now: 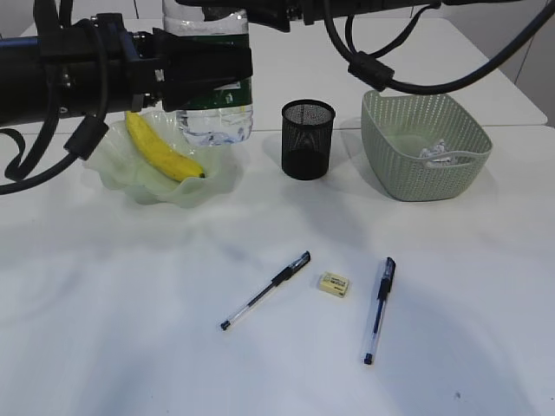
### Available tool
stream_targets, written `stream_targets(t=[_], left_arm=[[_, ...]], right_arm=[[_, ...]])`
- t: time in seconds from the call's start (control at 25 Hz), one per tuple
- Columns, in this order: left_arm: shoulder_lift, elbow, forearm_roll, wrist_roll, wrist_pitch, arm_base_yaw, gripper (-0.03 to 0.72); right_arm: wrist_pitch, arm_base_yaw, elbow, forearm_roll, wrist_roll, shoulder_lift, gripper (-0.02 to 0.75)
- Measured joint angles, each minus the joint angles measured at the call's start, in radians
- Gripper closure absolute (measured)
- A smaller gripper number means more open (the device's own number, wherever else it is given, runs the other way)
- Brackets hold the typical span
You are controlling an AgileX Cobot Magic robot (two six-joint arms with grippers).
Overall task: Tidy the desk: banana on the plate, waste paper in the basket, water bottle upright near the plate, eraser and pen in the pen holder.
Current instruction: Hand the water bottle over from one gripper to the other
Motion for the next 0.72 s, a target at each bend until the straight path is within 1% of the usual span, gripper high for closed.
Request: stream_targets(t=[0.48, 0.72], left_arm=[[0.000, 0.000, 0.000, 0.003, 0.001, -0.002, 0.279], [0.000, 0.000, -0.002, 0.003, 0.001, -0.003, 0.279]], right_arm=[[0.000, 0.000, 0.000, -0.002, 0.004, -0.001, 0.150], [-0.004, 0.000, -0.001, -0.002, 0.061, -0.001, 0.149]])
